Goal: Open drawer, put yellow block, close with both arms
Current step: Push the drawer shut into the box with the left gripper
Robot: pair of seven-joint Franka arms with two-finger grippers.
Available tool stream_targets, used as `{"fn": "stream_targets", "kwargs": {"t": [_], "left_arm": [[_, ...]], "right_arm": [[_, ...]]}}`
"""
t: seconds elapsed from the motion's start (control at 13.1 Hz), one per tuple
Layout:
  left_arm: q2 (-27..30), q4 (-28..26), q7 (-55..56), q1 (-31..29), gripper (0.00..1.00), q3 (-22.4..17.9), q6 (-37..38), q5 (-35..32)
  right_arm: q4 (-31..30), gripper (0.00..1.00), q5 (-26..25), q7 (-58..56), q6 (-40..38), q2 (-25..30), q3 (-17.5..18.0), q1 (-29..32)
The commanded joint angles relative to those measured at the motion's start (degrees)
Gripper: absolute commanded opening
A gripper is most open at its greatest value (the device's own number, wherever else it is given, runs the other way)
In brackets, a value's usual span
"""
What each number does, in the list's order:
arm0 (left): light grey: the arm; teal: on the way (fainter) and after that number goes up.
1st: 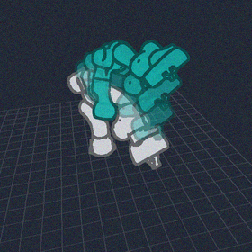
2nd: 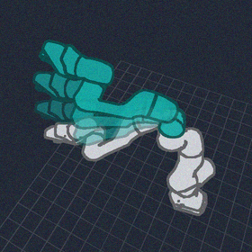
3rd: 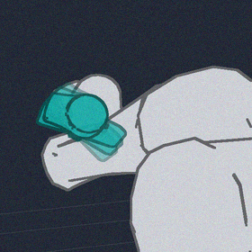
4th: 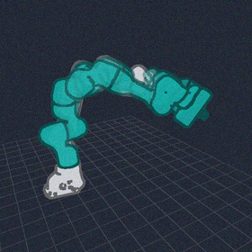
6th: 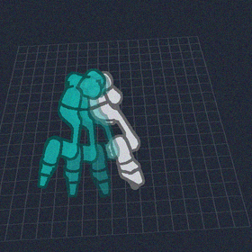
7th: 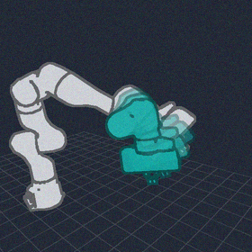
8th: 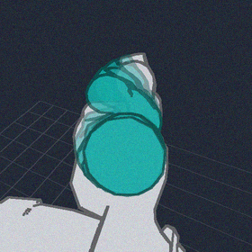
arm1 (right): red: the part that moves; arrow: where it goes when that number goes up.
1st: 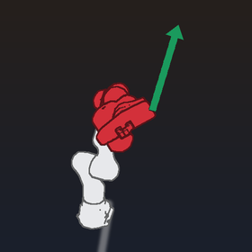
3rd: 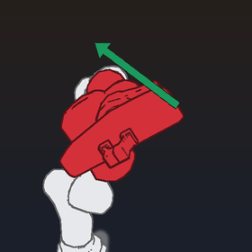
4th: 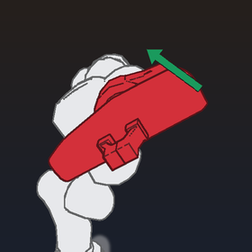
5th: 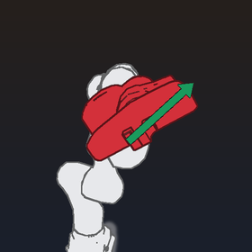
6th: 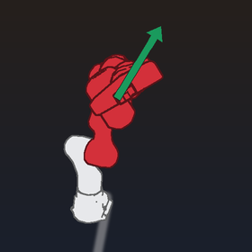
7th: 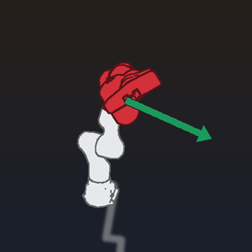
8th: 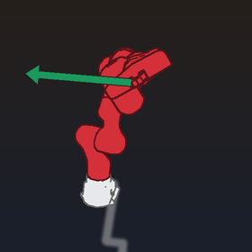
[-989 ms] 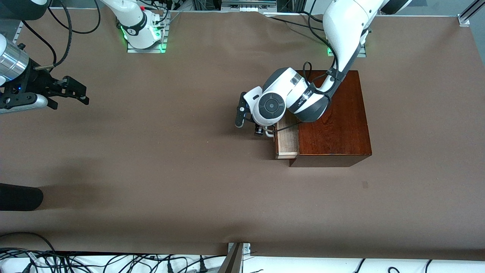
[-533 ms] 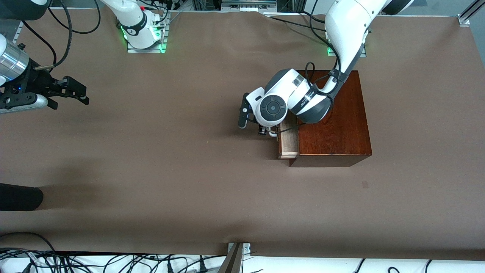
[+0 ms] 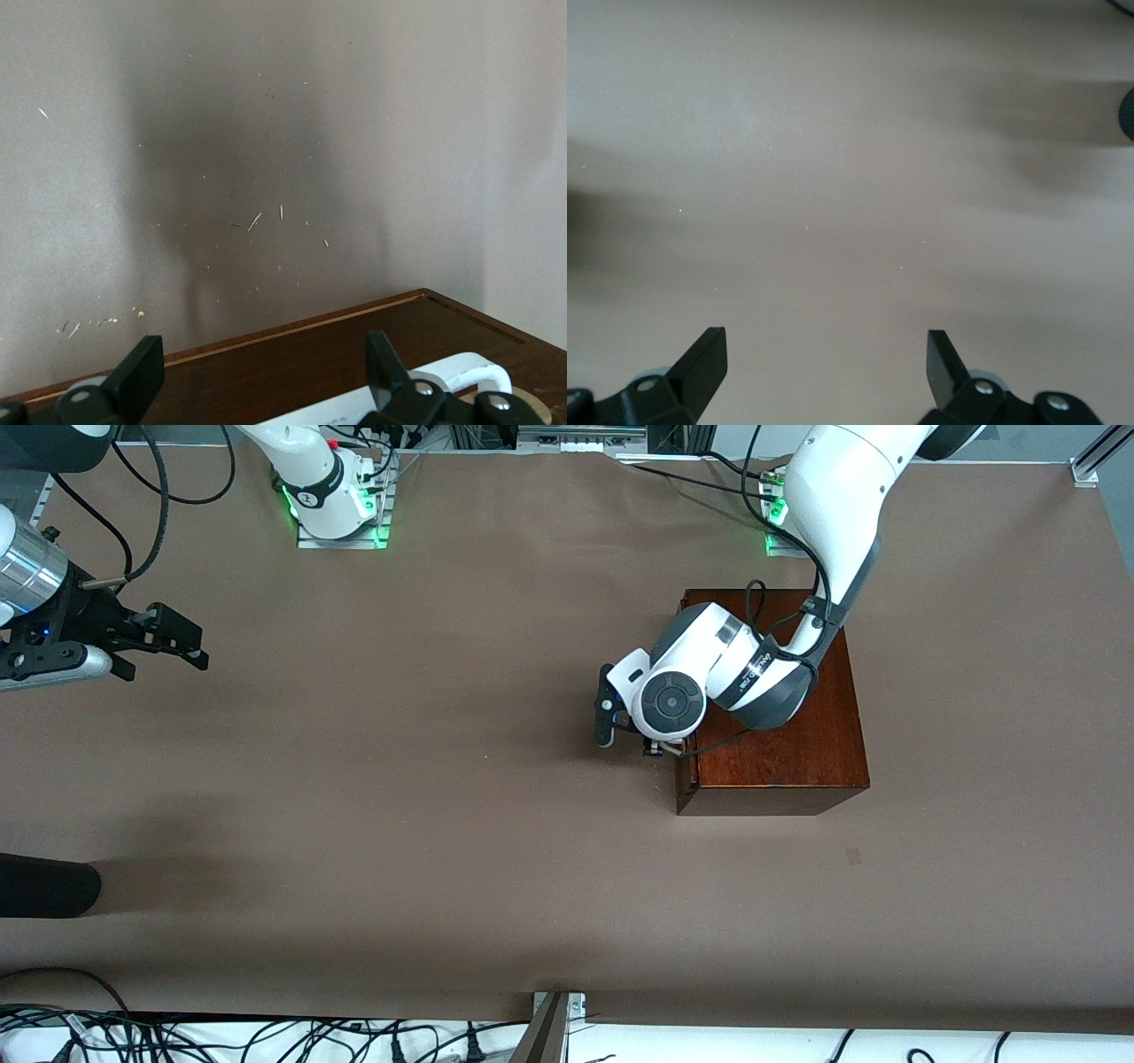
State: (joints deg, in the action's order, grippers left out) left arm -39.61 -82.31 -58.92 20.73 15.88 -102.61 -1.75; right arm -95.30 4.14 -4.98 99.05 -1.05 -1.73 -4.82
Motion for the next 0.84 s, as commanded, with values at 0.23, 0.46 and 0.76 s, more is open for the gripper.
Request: {"fn": "stream_targets", "kwargs": {"t": [0.23, 0.46, 0.76], "left_arm": [[2.78, -1.89, 0.29, -0.16, 1.00, -0.33, 0.31, -2.12], [5.93, -1.54, 4.58, -0.16, 1.00, 0.11, 0.31, -1.33], [13.84, 0.12, 16.46, -1.64, 1.00, -0.33, 2.24, -1.24]], "right_arm": [[1.26, 1.00, 1.05, 0.58, -0.96, -0.53, -0.20, -0.28], [1.35, 1.00, 1.05, 0.58, -0.88, -0.53, -0.20, -0.28], [1.26, 1.00, 1.05, 0.58, -0.79, -0.53, -0.20, -0.28]]}}
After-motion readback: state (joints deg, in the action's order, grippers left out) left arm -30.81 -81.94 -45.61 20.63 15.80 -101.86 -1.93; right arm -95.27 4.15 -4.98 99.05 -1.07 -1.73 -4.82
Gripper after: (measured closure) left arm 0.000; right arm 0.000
